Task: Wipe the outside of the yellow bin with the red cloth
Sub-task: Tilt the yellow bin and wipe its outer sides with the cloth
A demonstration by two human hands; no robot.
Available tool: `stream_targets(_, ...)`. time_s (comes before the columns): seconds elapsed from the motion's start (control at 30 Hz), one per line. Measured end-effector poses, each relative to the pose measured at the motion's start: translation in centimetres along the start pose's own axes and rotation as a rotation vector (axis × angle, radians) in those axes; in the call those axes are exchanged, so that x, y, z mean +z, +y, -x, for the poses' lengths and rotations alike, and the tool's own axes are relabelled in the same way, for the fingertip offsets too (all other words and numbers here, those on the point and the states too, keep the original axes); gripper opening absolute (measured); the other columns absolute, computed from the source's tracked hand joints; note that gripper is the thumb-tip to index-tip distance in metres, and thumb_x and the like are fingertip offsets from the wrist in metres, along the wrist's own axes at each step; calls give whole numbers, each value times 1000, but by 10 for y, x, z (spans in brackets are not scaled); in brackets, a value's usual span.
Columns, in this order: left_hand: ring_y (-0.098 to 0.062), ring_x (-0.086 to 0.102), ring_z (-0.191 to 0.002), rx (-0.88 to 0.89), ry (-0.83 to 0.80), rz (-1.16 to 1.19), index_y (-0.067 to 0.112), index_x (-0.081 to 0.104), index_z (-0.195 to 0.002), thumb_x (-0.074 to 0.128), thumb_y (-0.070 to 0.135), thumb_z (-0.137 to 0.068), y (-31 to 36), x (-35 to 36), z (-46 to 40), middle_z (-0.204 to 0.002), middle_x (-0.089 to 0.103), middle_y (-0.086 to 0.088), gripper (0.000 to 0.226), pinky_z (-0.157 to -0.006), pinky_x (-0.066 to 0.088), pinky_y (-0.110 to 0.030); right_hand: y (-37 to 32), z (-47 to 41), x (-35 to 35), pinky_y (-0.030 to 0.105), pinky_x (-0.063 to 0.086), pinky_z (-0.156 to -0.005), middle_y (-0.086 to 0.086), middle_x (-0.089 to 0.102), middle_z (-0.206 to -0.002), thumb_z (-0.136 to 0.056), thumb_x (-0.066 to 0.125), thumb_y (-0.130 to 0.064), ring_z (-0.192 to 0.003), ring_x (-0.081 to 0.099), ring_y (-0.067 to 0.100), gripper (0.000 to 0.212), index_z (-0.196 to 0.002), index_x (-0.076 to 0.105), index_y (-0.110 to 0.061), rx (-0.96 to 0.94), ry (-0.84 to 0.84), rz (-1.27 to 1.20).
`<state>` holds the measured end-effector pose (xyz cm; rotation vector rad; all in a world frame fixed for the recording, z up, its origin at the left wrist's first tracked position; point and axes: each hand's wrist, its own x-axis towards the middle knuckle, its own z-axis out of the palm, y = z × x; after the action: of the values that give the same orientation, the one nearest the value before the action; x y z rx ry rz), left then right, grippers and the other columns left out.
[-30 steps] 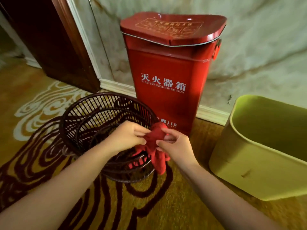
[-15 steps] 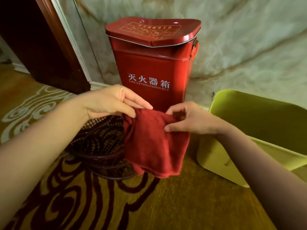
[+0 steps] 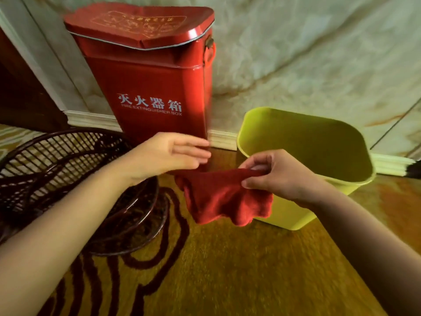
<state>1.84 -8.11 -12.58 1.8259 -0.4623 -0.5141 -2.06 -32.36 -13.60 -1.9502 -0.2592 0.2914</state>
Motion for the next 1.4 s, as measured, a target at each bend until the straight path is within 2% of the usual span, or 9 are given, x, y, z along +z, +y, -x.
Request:
stream_targets(0.1, -2, 53, -115, 333, 98, -523, 26, 48, -126, 71, 16, -71, 14, 50, -54, -126, 59, 3, 60, -97, 41, -18, 19, 34, -20, 17, 51, -60, -4, 72, -66, -72, 72, 3, -61, 63, 5, 17, -72, 68, -14, 71, 101, 23)
stream_targets(0.2, -21, 49, -122, 271, -61, -956, 25, 46, -129, 67, 27, -72, 16, 90, -104, -131, 57, -3, 61, -99, 37, -31, 41, 72, -42, 16, 54, -59, 3, 76, -74, -72, 72, 2, -66, 69, 9, 16, -72, 69, -14, 177, 200, -2)
stream_targets(0.3, -25, 61, -79, 194, -194, -1056, 18, 68, -83, 60, 22, -76, 13, 107, -132, -76, 68, 0, 11, -61, 43, -29, 62, 110, -59, 20, 56, -59, 8, 76, -74, -73, 71, 5, -66, 70, 14, 14, -76, 69, -8, 305, 317, -135)
stream_targets(0.53, -7, 37, -44, 219, -186, -890, 14, 56, -51, 64, 17, -75, 28, 116, -146, -45, 40, 1, 25, -46, 27, -22, 89, 158, -81, 22, 57, -54, 4, 75, -70, -74, 71, 1, -63, 70, 13, 14, -81, 71, -11, 414, 642, -372)
stream_targets(0.7, 12, 50, -41, 110, -143, -474, 5, 66, -99, 64, -1, -76, 49, 121, -151, -74, 66, 2, 24, -44, 37, -3, 70, 163, -99, 15, 52, -51, -6, 74, -69, -73, 73, -5, -65, 69, 3, 21, -77, 68, -25, 214, 1008, -218)
stream_targets(0.83, 8, 52, -45, 25, -197, -401, 14, 66, -100, 64, 0, -76, 52, 122, -160, -47, 64, 18, 28, -47, 41, -6, 42, 118, -93, 10, 47, -64, -27, 61, -81, -75, 71, -20, -79, 60, -11, 24, -90, 64, -38, 31, 1152, 210)
stream_targets(0.93, 2, 57, -57, 3, -221, -464, 26, 66, -95, 59, -4, -75, 58, 107, -164, -57, 68, 16, 37, -56, 46, -12, 47, 60, -68, 8, 44, -79, -21, 67, -93, -80, 68, -22, -85, 57, -11, 20, -100, 70, -26, -92, 1013, 281)
stream_targets(1.13, 6, 57, -71, -90, -256, -587, 17, 39, -134, 52, -14, -76, 41, 62, -156, -115, 65, -8, 67, -60, 44, -5, 104, -1, -32, 55, 20, -106, 0, 59, -131, -90, 55, -24, -126, 44, 19, 27, -116, 65, -23, -218, 718, 575)
stream_targets(1.4, -13, 55, -82, -99, -323, -704, 26, 45, -129, 65, 14, -78, 28, 26, -161, -103, 73, -7, 56, -86, 47, -41, 146, -32, -31, 70, -7, -106, -9, -19, -156, -81, 28, -72, -143, -26, 19, 71, -141, -2, -52, -67, 697, 645)
